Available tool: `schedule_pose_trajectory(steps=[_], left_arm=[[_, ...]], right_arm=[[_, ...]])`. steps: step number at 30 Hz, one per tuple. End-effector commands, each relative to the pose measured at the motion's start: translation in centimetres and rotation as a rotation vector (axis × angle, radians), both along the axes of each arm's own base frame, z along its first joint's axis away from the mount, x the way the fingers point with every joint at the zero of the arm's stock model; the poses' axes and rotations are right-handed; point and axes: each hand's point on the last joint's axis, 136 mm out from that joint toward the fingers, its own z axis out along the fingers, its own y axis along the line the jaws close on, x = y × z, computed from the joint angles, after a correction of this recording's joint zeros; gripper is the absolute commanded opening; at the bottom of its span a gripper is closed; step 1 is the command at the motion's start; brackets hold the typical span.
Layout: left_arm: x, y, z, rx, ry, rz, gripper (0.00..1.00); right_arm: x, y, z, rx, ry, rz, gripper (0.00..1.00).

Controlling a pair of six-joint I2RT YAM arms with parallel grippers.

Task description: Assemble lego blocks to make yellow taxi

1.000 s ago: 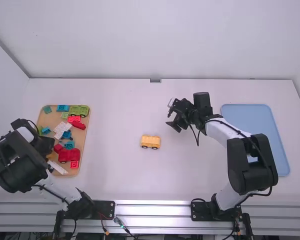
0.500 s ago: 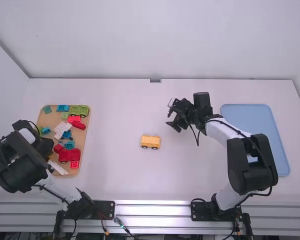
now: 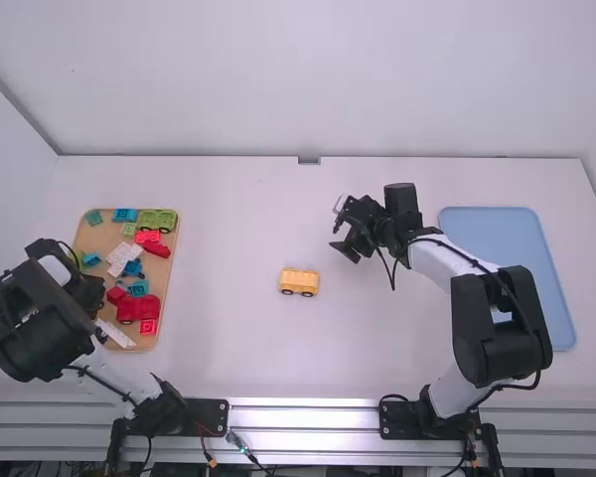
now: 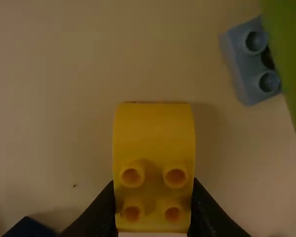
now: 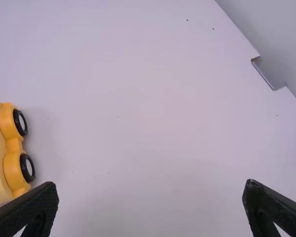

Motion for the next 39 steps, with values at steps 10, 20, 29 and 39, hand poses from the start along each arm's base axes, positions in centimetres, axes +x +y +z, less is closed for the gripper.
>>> schedule_pose_trajectory(steps=[10,20,29,39], left_arm=[[4.1,-1.0,6.4,0.037,-0.157,-0.188,0.21],[12.1,-14.9,14.4,0.206,-0.323,-1.221,0.14],[12.5,-31.2,11.9,0.284,-0.194,-2.193,0.21],[10.8,-37.4,5.4,0.308,0.013,-2.852,0.01]], right_arm=[[-0.1,-0.1,-0.2,0.002,0.015,-0.005,0.99],[-0.1,-0.1,-0.2,0.003,0.014,-0.005,0.99],[-0.1,-0.1,-0.3,0.002,0.018,-0.006,0.99],[-0.5,-0.2,-0.6,0.015,0.068,-0.034,0.99]])
